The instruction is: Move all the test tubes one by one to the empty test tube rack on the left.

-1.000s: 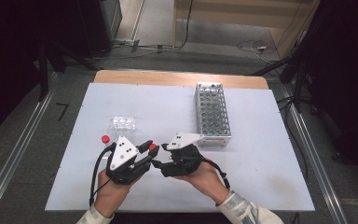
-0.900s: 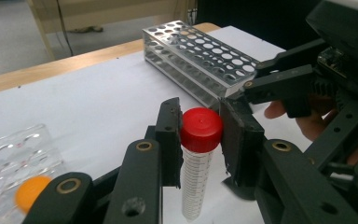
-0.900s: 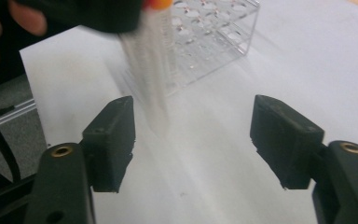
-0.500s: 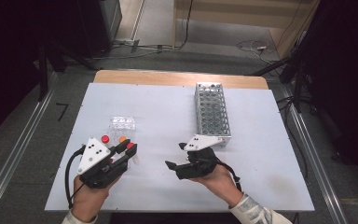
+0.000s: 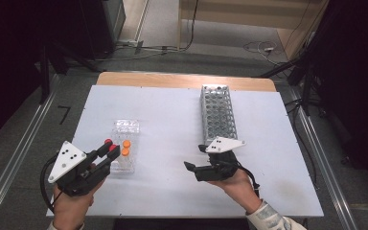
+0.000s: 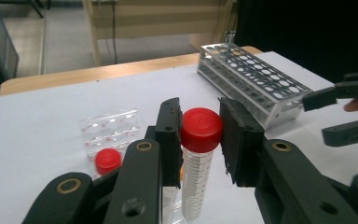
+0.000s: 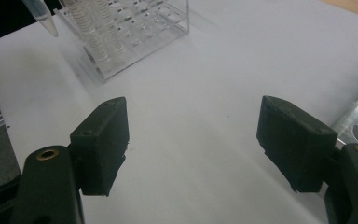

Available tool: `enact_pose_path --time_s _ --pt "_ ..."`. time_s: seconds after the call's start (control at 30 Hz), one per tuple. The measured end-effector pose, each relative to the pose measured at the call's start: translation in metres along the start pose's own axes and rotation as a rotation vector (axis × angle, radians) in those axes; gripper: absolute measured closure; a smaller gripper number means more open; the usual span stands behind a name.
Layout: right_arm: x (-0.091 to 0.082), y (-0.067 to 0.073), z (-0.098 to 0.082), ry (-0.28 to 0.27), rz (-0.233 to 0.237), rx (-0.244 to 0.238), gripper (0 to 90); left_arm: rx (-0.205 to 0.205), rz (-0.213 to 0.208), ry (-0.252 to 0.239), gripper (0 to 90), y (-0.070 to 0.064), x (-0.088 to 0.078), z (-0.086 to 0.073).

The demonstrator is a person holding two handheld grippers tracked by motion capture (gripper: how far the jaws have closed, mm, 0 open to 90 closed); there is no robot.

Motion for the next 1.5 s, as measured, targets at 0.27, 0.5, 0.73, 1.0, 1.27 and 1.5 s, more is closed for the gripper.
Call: enact_pose_path --time_s 0.27,0.5,0.73,1.0,1.27,1.5 --pt "-0.007 -0.008 -0.002 -0.008 -0.024 0.018 24.2 -0.008 0.058 -0.026 70.2 0.016 -0.003 0.006" --pt "-0.009 -0.010 -0.002 -0.011 -0.030 0.027 24.5 0.027 0.107 -0.023 70.2 0.025 0.000 0.006" --pt "-0.008 -0.009 -0.003 -0.006 -0.029 0.024 24.5 0.040 0.146 0.003 70.1 0.034 0.008 -0.007" --pt "-0.008 -0.010 -0.004 -0.004 -0.028 0.023 24.6 0.046 0.143 0.044 69.8 0.032 0.016 -0.026" --pt "-0.009 -0.011 -0.004 -0.008 -0.033 0.024 24.8 0.024 0.134 0.061 60.5 0.032 0.017 -0.031" --pt "-0.012 -0.018 -0.004 -0.030 -0.060 0.033 25.0 0.000 0.144 0.044 41.5 0.033 0.014 -0.028"
Point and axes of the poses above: each handheld gripper's, and its own axes: x roughly forward along the jaws, z roughly out of its top, y roughly to its left, the point moved 4 cm from there along x, roughly forward along the jaws, and after that the axes turned 15 degrees about -y, right-handed, at the moved point
